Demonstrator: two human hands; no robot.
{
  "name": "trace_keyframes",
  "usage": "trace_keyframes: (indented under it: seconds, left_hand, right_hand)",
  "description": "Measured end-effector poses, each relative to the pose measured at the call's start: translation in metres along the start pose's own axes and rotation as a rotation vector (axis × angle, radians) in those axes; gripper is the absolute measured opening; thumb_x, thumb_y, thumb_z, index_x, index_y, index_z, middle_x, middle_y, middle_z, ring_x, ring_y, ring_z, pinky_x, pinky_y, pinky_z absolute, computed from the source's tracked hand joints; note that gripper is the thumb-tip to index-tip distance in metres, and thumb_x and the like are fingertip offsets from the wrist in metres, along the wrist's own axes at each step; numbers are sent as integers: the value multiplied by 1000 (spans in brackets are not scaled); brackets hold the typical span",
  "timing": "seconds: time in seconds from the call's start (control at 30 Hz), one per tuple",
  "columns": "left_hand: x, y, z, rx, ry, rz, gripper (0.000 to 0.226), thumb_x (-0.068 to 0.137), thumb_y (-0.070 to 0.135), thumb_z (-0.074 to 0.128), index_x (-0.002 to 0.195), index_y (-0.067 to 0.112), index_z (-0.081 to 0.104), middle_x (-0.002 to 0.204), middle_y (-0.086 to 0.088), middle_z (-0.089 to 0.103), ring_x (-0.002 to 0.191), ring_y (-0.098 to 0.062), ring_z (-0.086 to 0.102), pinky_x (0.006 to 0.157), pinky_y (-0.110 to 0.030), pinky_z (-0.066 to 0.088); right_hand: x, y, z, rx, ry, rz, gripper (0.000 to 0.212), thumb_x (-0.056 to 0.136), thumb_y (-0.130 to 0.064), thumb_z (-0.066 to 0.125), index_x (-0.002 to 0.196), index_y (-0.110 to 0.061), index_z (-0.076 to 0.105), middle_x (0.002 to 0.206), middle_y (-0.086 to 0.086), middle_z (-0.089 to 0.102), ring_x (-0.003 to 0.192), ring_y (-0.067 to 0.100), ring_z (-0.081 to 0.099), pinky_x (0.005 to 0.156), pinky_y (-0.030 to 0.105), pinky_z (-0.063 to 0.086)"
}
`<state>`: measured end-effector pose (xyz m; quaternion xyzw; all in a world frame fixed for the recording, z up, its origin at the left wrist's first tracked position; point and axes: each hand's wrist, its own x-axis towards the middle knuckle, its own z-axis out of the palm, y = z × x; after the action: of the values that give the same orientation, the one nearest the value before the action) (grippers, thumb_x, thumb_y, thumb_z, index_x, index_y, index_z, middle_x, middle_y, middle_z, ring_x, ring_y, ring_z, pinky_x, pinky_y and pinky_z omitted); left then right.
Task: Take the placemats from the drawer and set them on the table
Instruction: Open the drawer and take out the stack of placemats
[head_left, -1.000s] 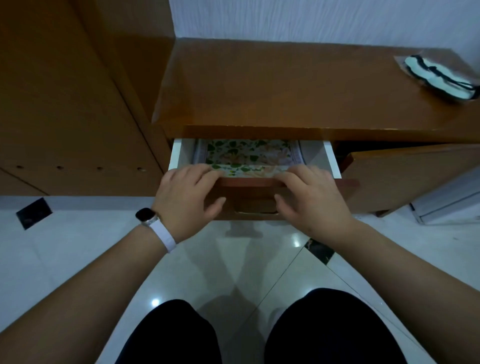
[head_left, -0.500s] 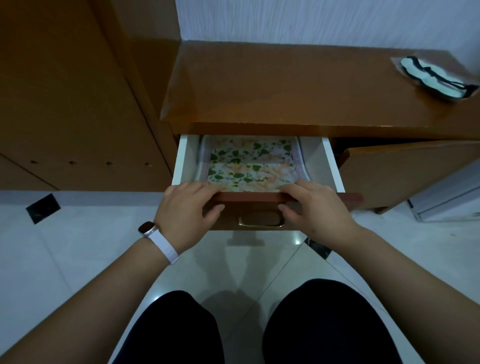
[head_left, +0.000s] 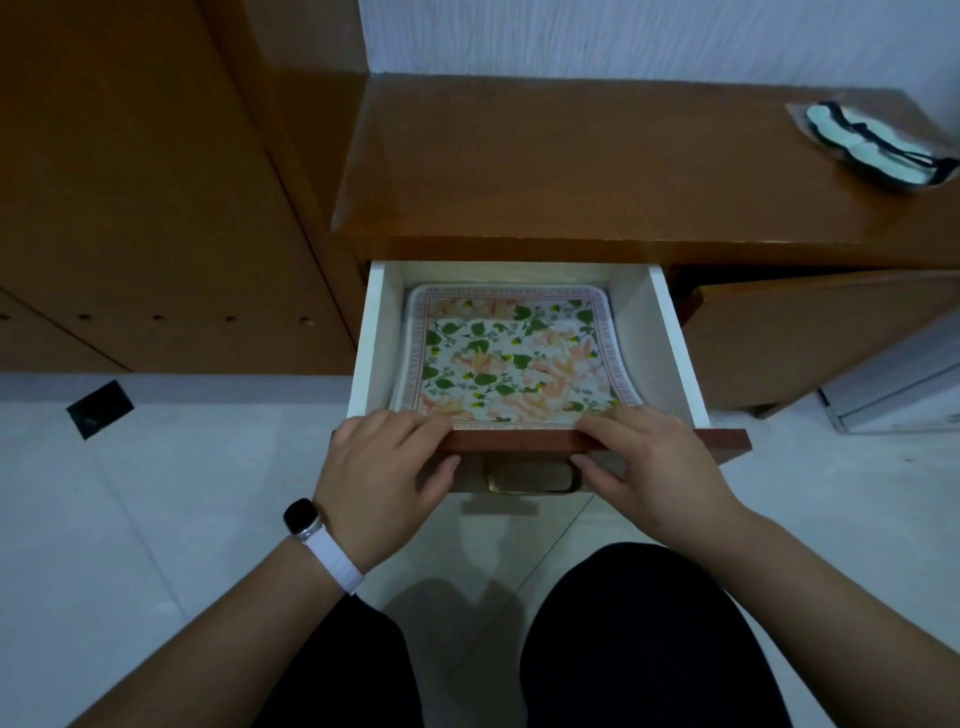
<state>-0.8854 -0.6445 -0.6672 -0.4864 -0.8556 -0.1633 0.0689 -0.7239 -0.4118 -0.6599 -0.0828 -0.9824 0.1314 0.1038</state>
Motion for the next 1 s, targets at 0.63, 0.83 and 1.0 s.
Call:
trace_keyframes:
  seconds: [0.63,0.83,1.0]
  left_hand:
    - [83,10,-45,-128,-372,-87,34,84,36,54,103,12,67,99,-6,66,87,-28,60,70,-36,51]
    - [122,14,-46,-142,-573,-242,39,86,34,50,114,9,63,107,-10,63,93,-31,57,73,-37,50]
    - [132,21,-38,-267,-602,-524,42,92,36,53,127,14,58,122,-8,56,108,-29,53,91,-38,47]
  right_hand:
    - [49,12,-50,150,-319,300,38,90,-38,56,116,-12,65,108,5,63,96,28,58,80,40,53]
    - [68,30,-67,226,-434,433,39,94,-36,55,123,-9,58,119,9,57,110,29,52,84,41,51]
    - [84,42,-69,301,-502,461,46,95,-36,53,133,-11,51,128,9,51,119,27,47,94,40,48]
